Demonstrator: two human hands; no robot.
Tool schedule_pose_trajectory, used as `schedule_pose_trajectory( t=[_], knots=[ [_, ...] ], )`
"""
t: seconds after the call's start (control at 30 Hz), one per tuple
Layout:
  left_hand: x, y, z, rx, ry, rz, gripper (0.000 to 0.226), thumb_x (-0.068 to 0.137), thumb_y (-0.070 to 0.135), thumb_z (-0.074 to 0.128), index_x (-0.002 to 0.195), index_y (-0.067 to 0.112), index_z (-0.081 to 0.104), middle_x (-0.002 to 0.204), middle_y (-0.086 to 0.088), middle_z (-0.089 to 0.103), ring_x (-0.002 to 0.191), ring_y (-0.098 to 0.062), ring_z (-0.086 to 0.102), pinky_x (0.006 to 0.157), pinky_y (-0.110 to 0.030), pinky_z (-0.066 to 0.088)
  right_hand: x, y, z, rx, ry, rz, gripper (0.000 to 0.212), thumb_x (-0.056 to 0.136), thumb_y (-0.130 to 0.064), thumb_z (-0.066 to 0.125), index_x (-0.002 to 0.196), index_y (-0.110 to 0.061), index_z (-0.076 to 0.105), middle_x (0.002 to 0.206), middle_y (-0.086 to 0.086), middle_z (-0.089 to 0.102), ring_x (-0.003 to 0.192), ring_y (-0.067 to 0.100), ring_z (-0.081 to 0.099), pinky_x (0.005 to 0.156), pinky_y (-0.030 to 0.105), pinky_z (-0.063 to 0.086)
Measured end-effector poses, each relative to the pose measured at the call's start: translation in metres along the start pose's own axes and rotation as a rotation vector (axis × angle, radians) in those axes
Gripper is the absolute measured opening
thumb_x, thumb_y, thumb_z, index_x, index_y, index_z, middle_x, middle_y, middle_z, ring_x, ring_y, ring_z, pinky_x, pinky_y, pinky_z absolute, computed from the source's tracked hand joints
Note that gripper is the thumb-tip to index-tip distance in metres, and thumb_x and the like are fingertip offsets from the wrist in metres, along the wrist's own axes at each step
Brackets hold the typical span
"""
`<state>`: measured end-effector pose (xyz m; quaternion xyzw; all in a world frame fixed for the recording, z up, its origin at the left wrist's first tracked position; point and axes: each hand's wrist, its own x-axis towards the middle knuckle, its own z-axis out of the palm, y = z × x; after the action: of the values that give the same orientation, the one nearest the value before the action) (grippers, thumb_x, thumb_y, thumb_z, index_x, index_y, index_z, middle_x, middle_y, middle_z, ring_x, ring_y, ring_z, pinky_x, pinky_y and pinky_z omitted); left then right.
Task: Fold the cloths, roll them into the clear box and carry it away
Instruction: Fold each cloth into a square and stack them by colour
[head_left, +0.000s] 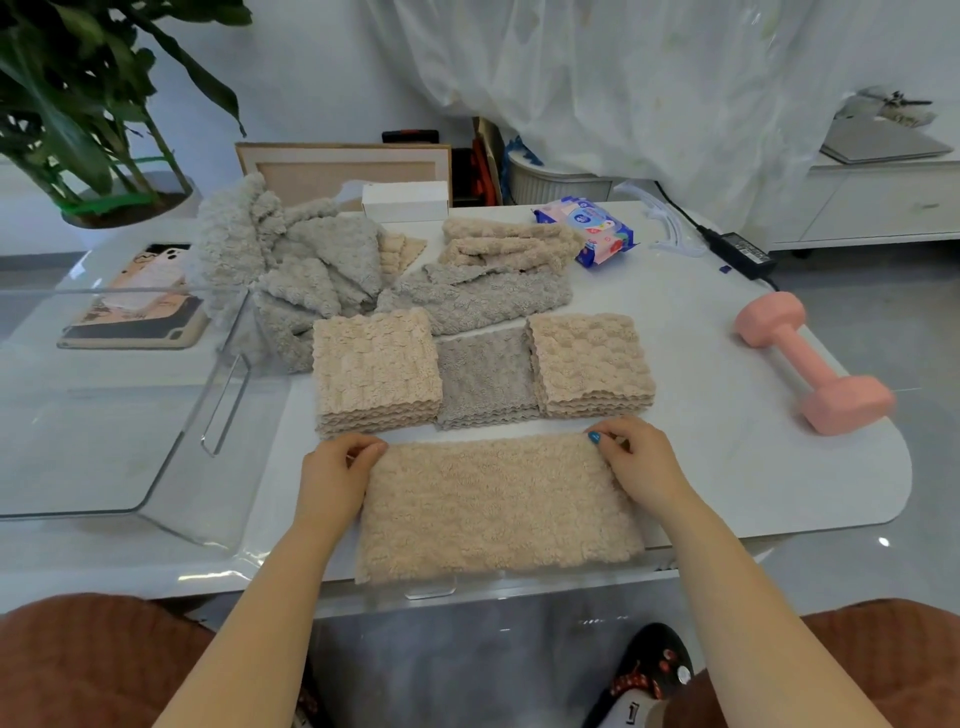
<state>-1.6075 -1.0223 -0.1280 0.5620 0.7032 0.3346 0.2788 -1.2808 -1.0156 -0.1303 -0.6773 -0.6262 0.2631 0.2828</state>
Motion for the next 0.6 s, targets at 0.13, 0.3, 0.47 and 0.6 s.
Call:
schedule_pose_trajectory(
  t=[0.13, 0.3, 0.47, 0.6],
  knots=[
    [0.001, 0.0, 0.008, -0.079, 0.106, -0.051, 0.012, 0.089, 0.018, 0.064, 0.092, 0.01, 0.072, 0.085, -0.003, 0.068, 0.077, -0.014, 0.059, 0.068, -0.021, 0.04, 0.001, 0.002, 0.007, -0.028, 0.093, 0.035, 0.019, 0.096, -0.015, 0.05, 0.103, -0.012, 0.067, 0.102, 0.001, 0.059, 0.087, 0.015, 0.054, 0.072, 0.023, 0.042],
    [0.002, -0.001, 0.011, 0.06, -0.023, 0.012, 0.025, 0.083, 0.03, 0.071, 0.103, 0.015, 0.07, 0.084, 0.0, 0.061, 0.075, -0.014, 0.053, 0.064, -0.02, 0.037, -0.001, 0.005, 0.009, -0.257, -0.039, -0.021, 0.024, 0.097, -0.021, 0.047, 0.116, -0.018, 0.061, 0.112, -0.002, 0.048, 0.108, 0.017, 0.044, 0.08, 0.033, 0.046],
    [0.009, -0.003, -0.001, 0.063, -0.153, 0.028, 0.016, 0.074, 0.027, 0.08, 0.081, 0.019, 0.069, 0.082, -0.003, 0.06, 0.07, -0.012, 0.051, 0.06, -0.02, 0.037, 0.002, -0.001, -0.006, -0.025, -0.196, 0.045, 0.007, 0.091, -0.019, 0.059, 0.086, -0.024, 0.061, 0.094, -0.001, 0.05, 0.096, 0.02, 0.046, 0.087, 0.033, 0.04],
    [0.006, -0.007, 0.001, -0.014, -0.132, 0.004, 0.017, 0.077, 0.025, 0.077, 0.074, 0.014, 0.066, 0.095, 0.003, 0.06, 0.062, -0.015, 0.052, 0.059, -0.024, 0.041, -0.008, -0.011, -0.017, 0.286, -0.275, 0.09, 0.006, 0.092, -0.012, 0.058, 0.086, -0.014, 0.059, 0.07, -0.005, 0.058, 0.063, 0.01, 0.048, 0.061, 0.019, 0.04]
  ],
)
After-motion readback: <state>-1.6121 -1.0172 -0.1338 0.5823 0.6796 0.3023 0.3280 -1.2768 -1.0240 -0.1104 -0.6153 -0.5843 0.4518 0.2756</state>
